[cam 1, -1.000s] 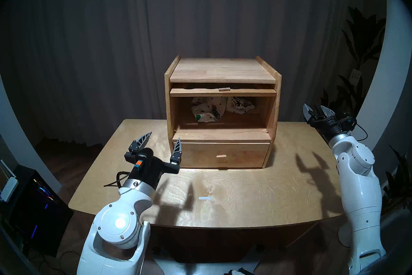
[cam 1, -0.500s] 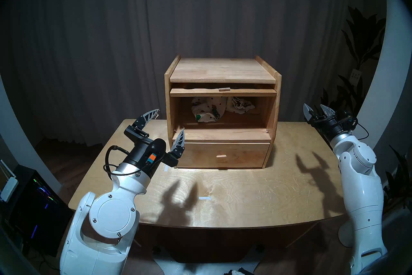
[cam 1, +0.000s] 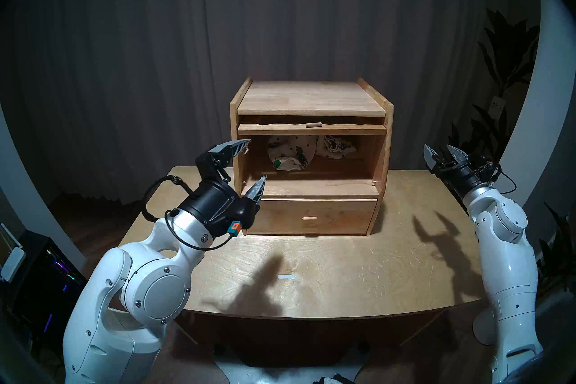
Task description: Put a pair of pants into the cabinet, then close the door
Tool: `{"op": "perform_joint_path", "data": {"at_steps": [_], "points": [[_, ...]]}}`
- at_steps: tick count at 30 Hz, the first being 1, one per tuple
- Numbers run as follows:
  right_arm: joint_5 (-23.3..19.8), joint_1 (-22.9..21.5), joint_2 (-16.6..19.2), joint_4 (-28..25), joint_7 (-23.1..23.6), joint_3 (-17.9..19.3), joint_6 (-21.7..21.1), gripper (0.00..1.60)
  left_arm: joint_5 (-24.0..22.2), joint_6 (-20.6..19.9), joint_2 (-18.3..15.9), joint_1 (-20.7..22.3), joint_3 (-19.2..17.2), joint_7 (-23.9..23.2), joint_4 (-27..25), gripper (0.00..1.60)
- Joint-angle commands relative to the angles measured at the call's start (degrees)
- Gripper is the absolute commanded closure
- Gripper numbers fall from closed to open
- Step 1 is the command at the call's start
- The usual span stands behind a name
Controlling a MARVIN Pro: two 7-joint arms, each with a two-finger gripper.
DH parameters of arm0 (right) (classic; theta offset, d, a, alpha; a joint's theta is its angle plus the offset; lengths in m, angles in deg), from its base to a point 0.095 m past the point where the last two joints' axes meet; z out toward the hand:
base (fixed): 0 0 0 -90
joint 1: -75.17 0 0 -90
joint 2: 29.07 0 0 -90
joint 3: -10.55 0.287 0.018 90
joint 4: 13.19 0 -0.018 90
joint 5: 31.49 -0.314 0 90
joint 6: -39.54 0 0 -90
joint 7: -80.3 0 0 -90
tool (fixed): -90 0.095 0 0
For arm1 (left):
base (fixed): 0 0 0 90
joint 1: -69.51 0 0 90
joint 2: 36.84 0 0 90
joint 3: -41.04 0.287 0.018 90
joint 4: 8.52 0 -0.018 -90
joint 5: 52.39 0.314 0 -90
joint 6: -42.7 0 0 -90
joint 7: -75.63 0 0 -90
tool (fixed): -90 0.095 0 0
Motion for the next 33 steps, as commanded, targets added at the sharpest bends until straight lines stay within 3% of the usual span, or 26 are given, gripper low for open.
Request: {"op": "perform_joint_path", "data": {"at_steps": [1,3,4,6,7,12,14,20,33], "points": [[-0.35,-0.82,0.93,-0.23,2.21,0.49,2.15,0.00,9.47,-0.99,-4.02,6.27,3.04,-5.45,-1.76,0.00],[-0.43,-0.86,1.01,0.01,2.80,0.53,2.58,0.00,11.93,-1.34,-4.26,7.36,4.14,-7.32,-1.76,0.00],[-0.51,-0.91,1.09,0.27,3.39,0.56,3.05,0.00,12.77,-4.44,-1.91,8.48,4.91,-8.94,-1.30,0.00],[-0.60,-0.96,1.16,0.52,3.95,0.58,3.47,0.00,12.57,-6.78,1.04,9.30,4.82,-10.38,0.25,0.00],[-0.60,-0.98,1.15,0.57,4.04,0.60,3.46,0.00,14.19,-7.59,0.76,10.22,4.91,-10.83,0.98,0.00],[-0.61,-1.02,1.11,0.78,4.34,0.63,3.30,0.00,16.35,-12.06,3.70,12.73,5.12,-10.44,2.76,0.00],[-0.65,-1.07,1.14,0.96,4.72,0.66,3.44,0.00,17.26,-14.40,6.07,14.41,7.44,-10.36,2.64,0.00],[-0.70,-1.18,1.19,1.33,5.38,0.70,3.60,0.00,20.96,-17.78,9.01,17.43,13.19,-10.17,4.33,0.00],[-0.77,-1.37,1.26,1.91,6.40,0.76,3.68,0.00,30.37,-21.09,13.21,23.92,21.17,-9.13,11.79,0.00]]}}
